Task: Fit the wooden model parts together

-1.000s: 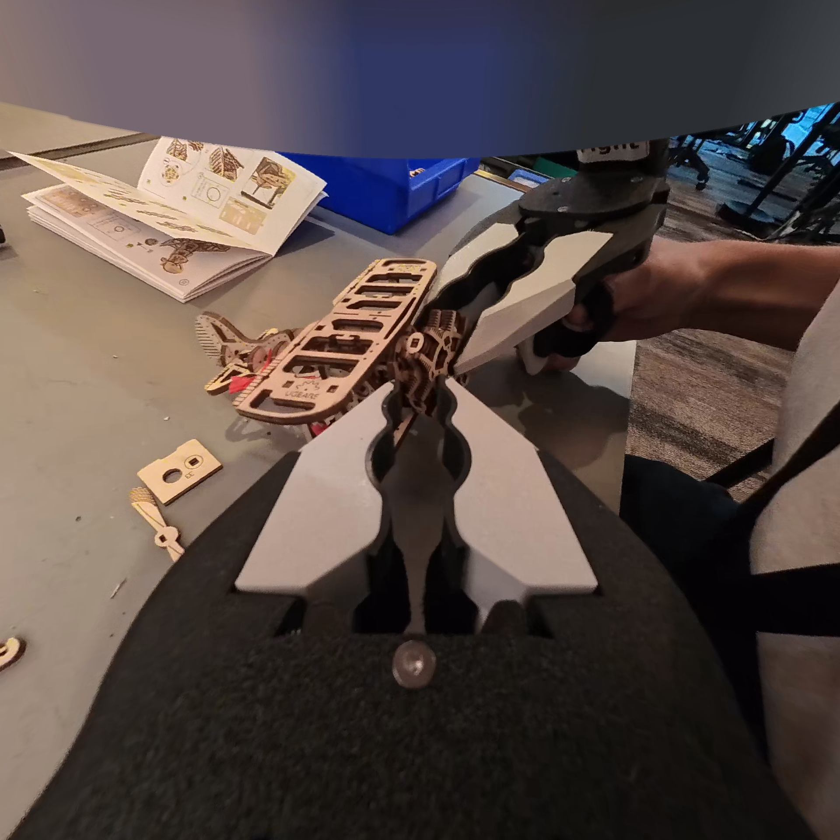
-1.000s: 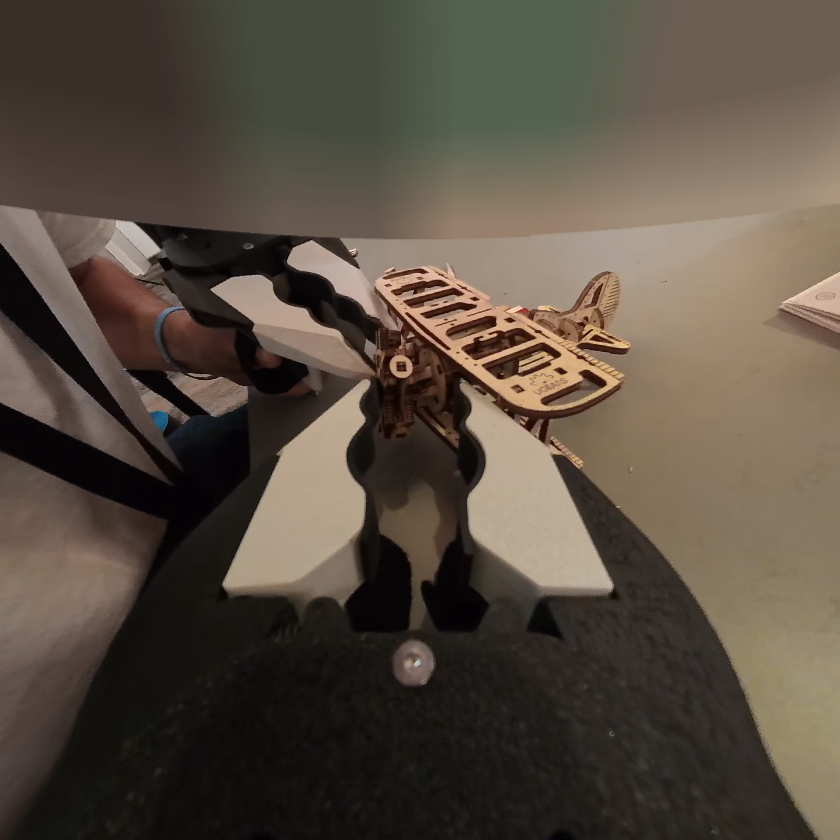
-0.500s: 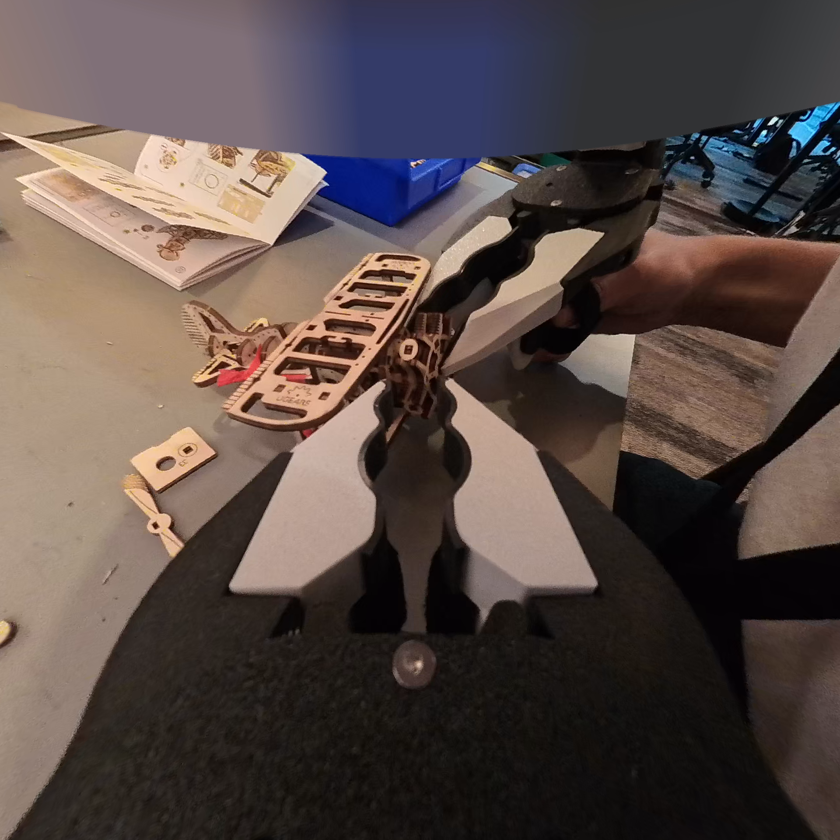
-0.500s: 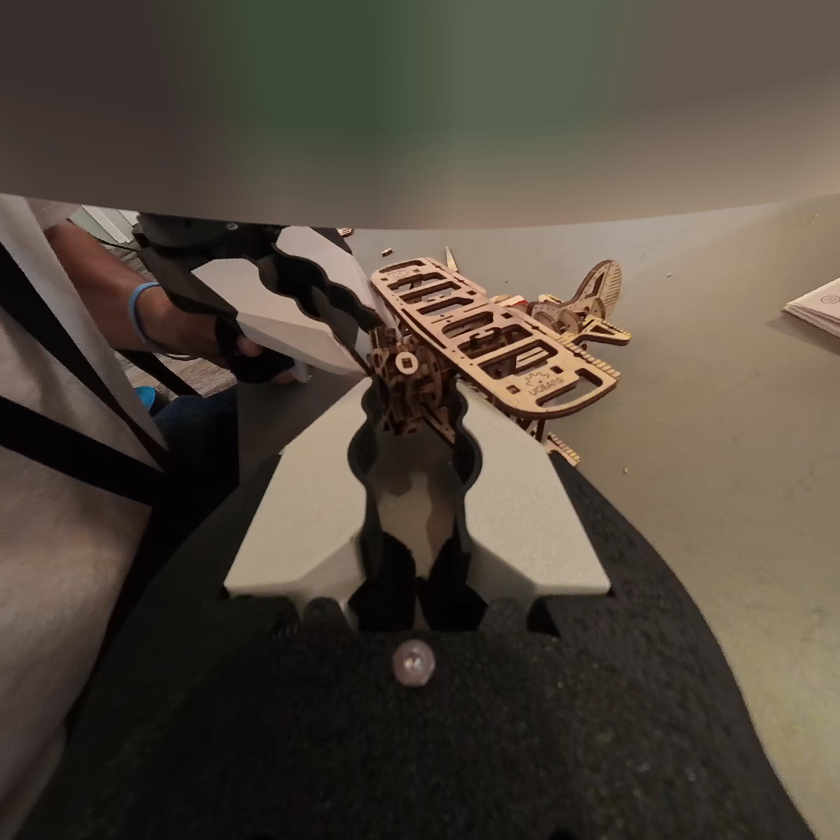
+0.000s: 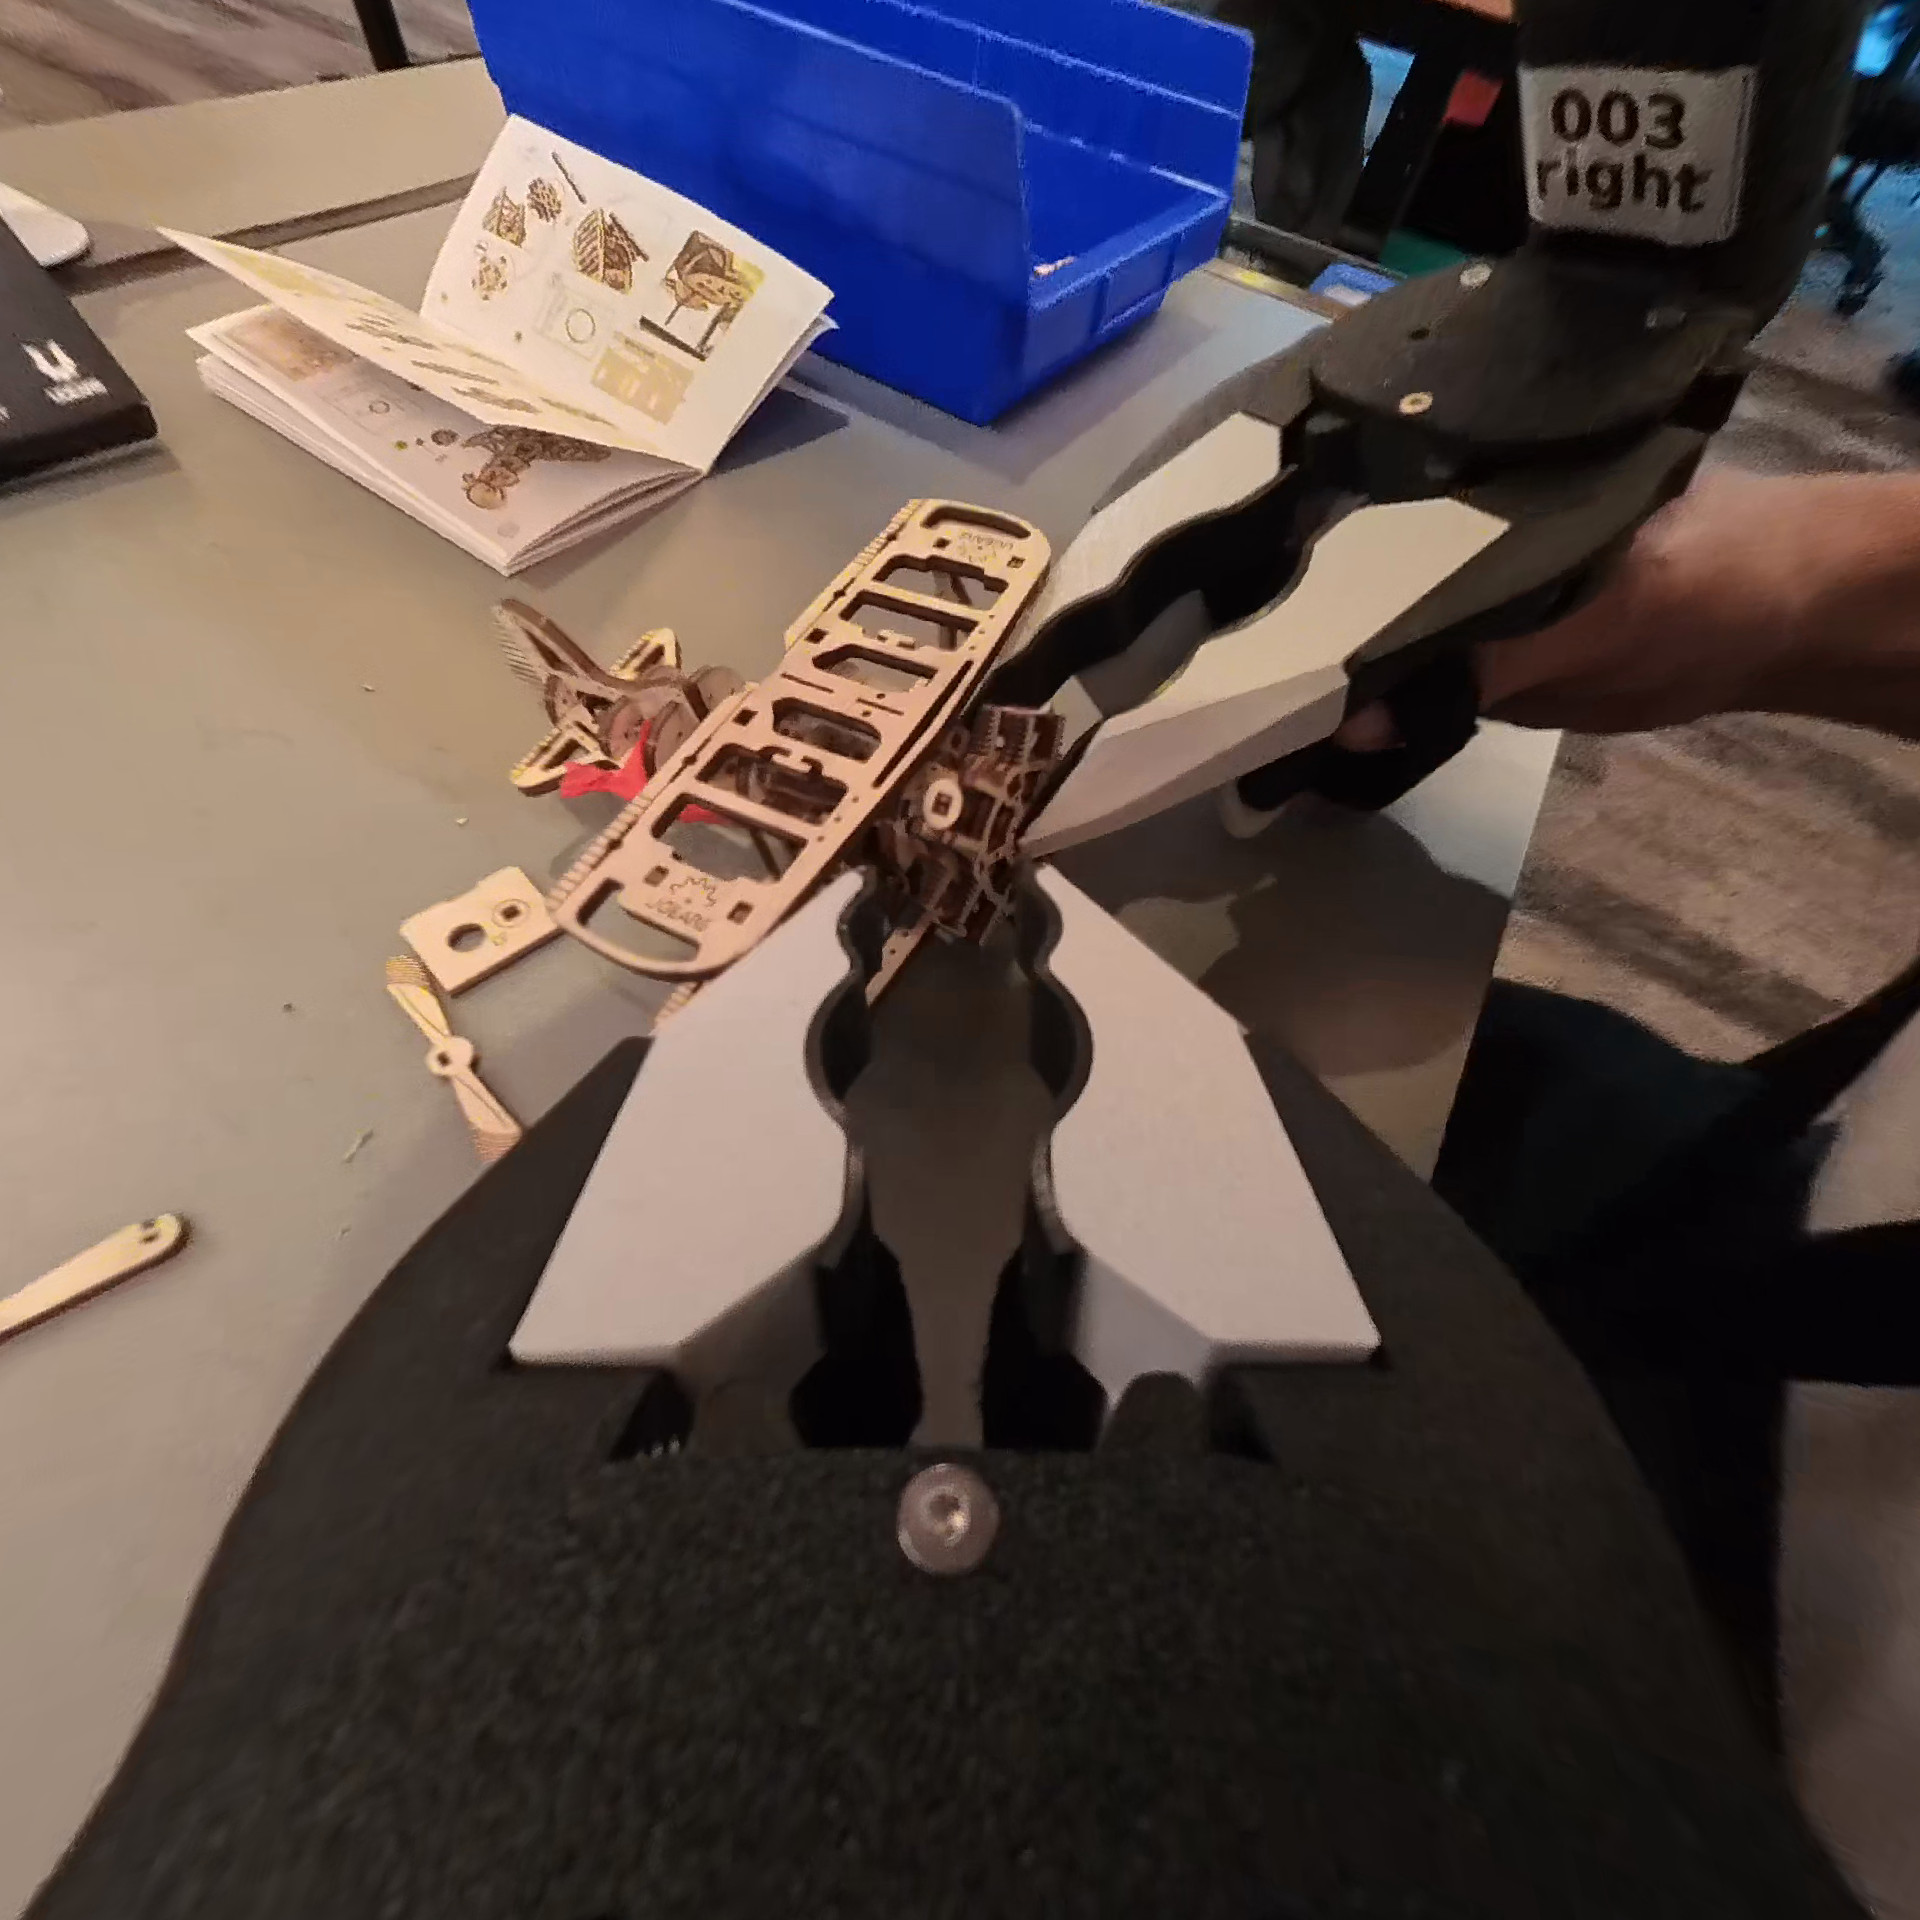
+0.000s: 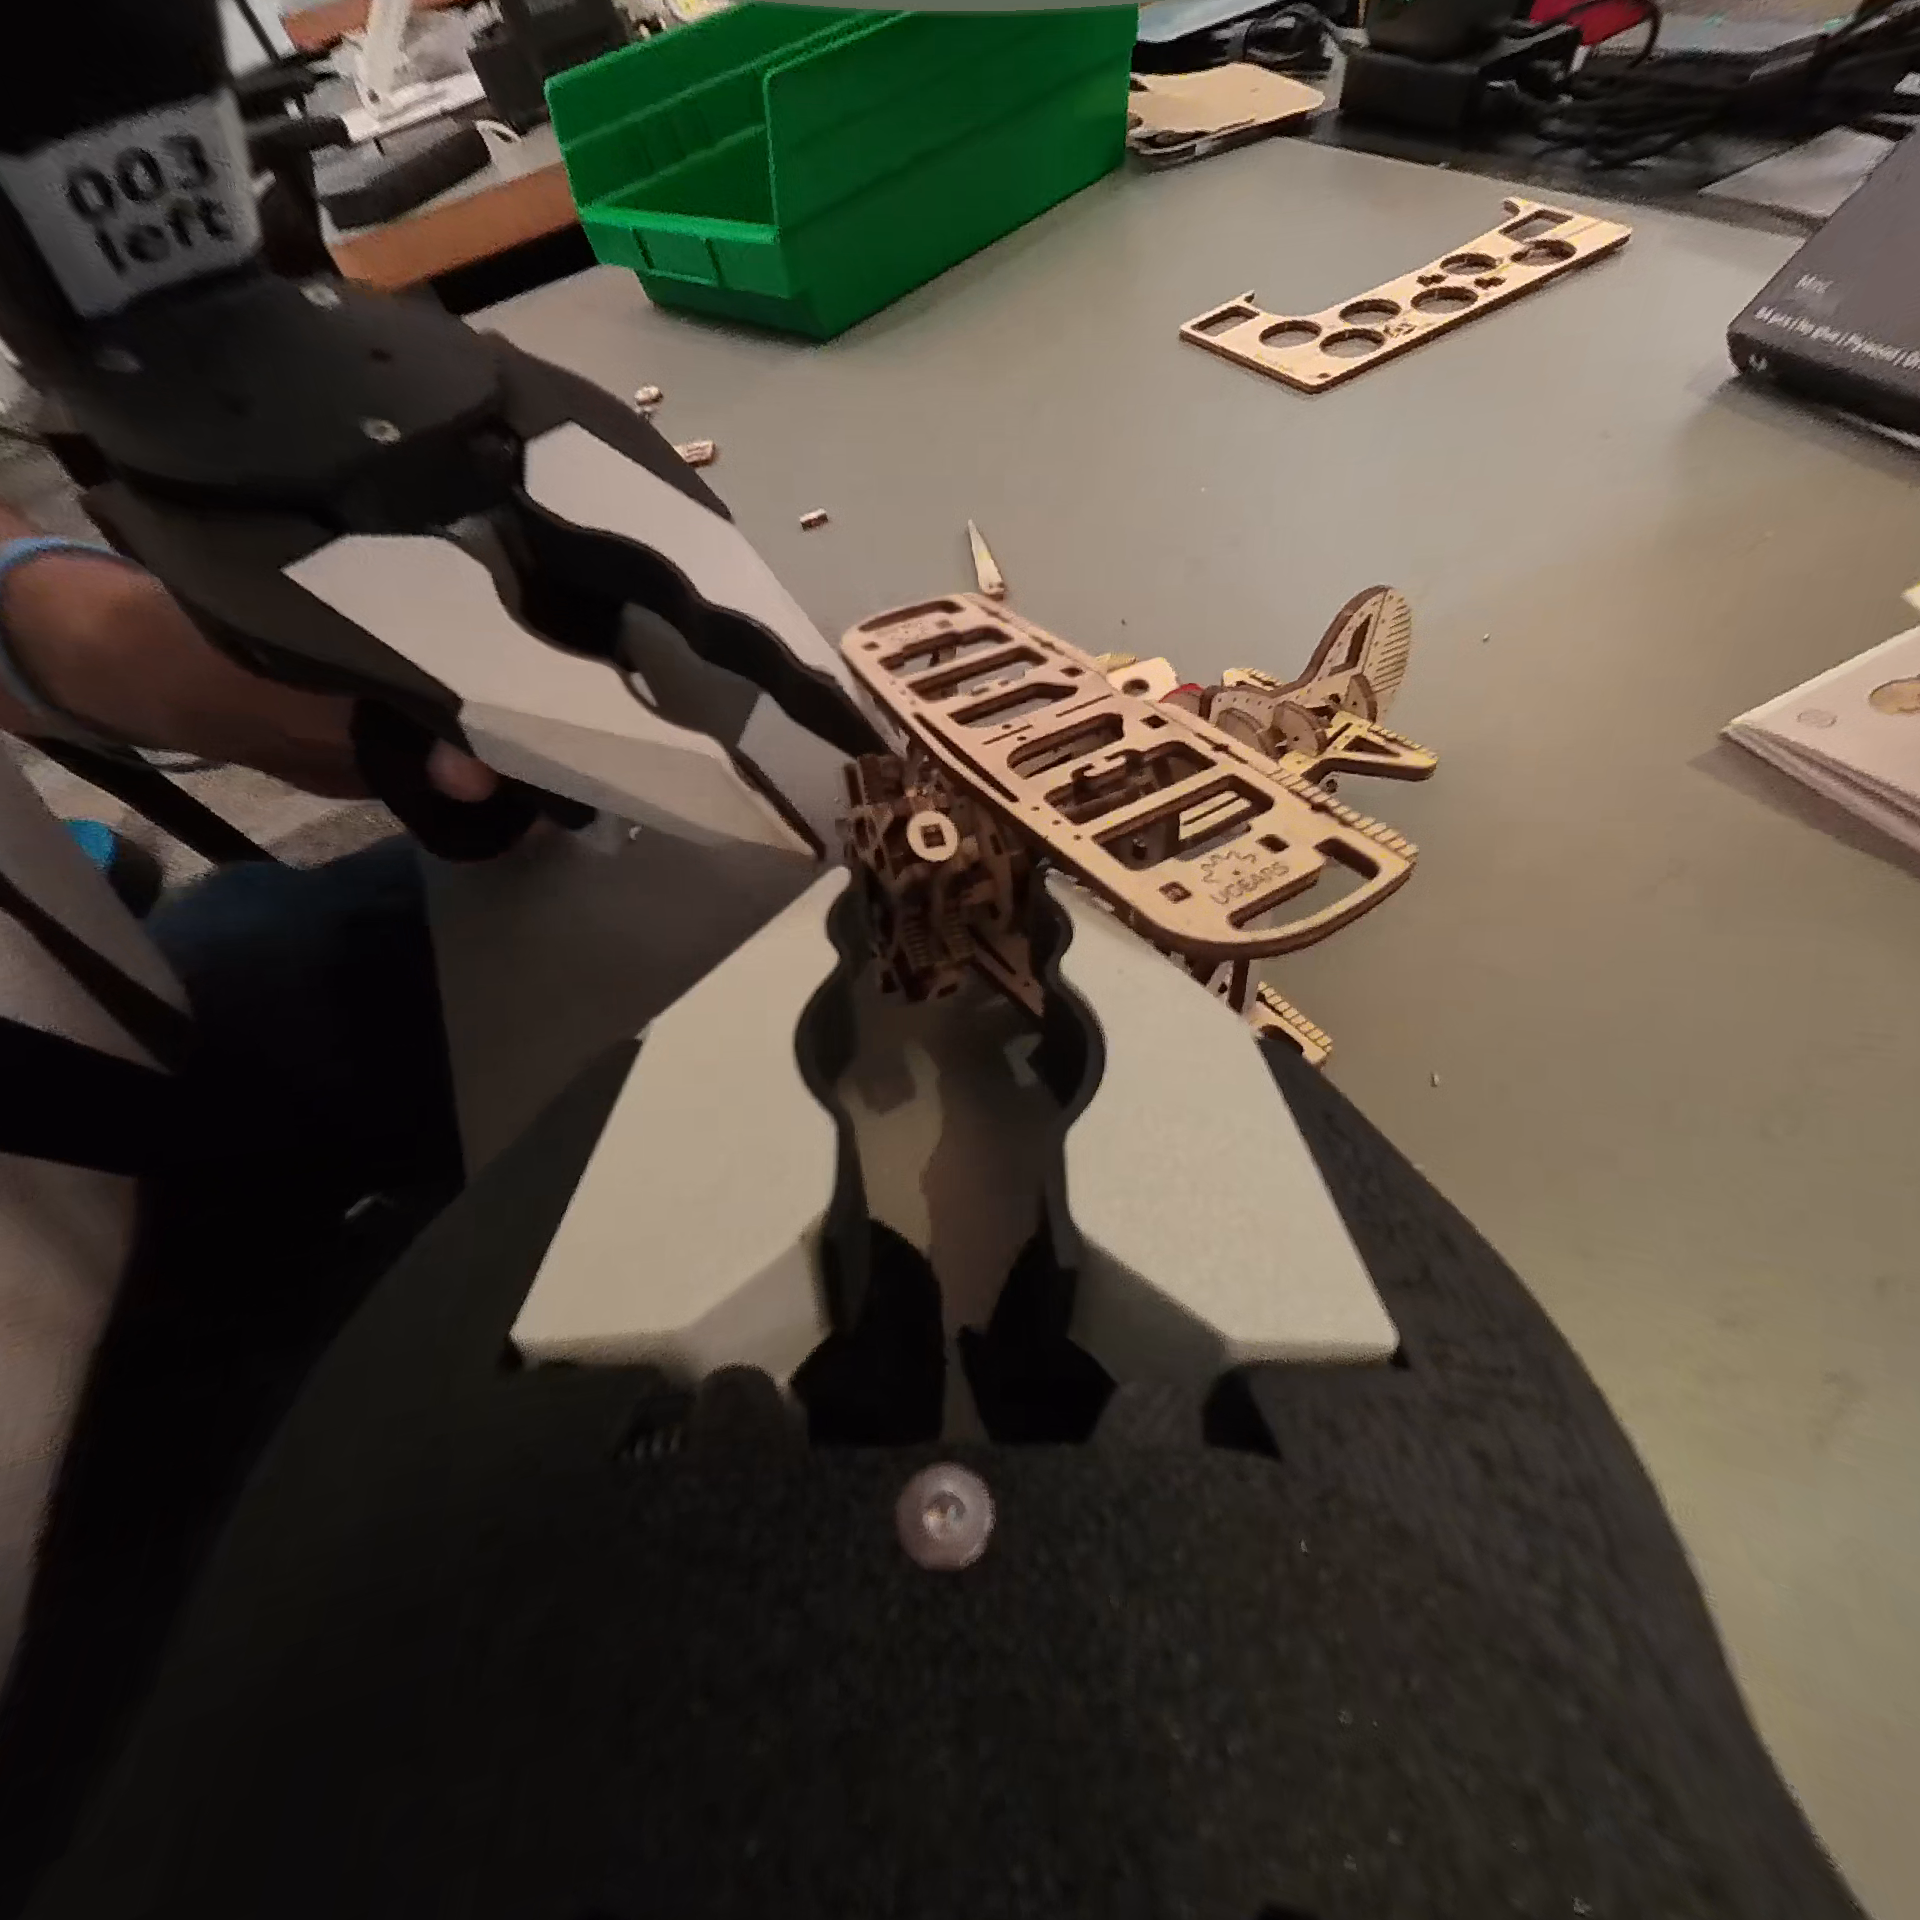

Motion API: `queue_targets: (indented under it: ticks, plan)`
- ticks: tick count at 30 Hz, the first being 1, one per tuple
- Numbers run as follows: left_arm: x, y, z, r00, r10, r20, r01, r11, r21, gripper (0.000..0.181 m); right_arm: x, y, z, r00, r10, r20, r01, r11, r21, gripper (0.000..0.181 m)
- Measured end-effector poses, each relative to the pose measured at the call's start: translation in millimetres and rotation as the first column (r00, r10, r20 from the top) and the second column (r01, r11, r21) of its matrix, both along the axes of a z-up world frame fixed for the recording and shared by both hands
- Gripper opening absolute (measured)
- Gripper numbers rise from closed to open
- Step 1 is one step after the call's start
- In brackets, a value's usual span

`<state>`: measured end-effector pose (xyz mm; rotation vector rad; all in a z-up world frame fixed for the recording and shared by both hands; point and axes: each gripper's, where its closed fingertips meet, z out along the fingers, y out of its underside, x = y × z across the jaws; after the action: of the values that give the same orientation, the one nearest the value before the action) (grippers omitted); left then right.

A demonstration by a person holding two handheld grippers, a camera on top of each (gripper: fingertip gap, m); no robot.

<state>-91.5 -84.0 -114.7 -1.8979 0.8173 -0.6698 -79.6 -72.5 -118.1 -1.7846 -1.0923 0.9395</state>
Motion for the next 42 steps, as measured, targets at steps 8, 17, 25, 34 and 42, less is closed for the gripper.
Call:
queue_targets:
  ticks: [8, 17, 25, 34, 42]
  plan:
    - [-33.1, 8.4, 30.5, 0.992, 0.03, -0.125, -0.013, 0.991, 0.136, 0.06, -6.2, -5.4, 3.3, 0.999, 0.02, 0.045, -0.022, 0.998, 0.05, 0.028]
    - [-11.3, 17.4, 9.1, 0.958, -0.241, -0.153, 0.238, 0.97, -0.043, 0.089, -11.7, -6.6, 22.0, 0.976, 0.125, 0.18, -0.149, 0.981, 0.128, 0.027]
    - [-5.6, 12.2, 0.1, 0.95, -0.308, -0.059, 0.298, 0.945, -0.134, 0.067, -13.1, -10.0, 22.9, 0.974, 0.18, 0.139, -0.185, 0.982, 0.025, 0.028]
    - [-0.7, 12.6, 1.9, 0.959, -0.282, -0.005, 0.279, 0.951, -0.131, 0.063, -6.2, -13.1, 24.8, 0.964, 0.256, 0.068, -0.25, 0.965, -0.08, 0.036]
    - [1.9, 11.5, 3.2, 0.961, -0.274, 0.024, 0.275, 0.951, -0.143, 0.061, -1.6, -9.3, 24.1, 0.961, 0.27, 0.063, -0.265, 0.961, -0.078, 0.028]
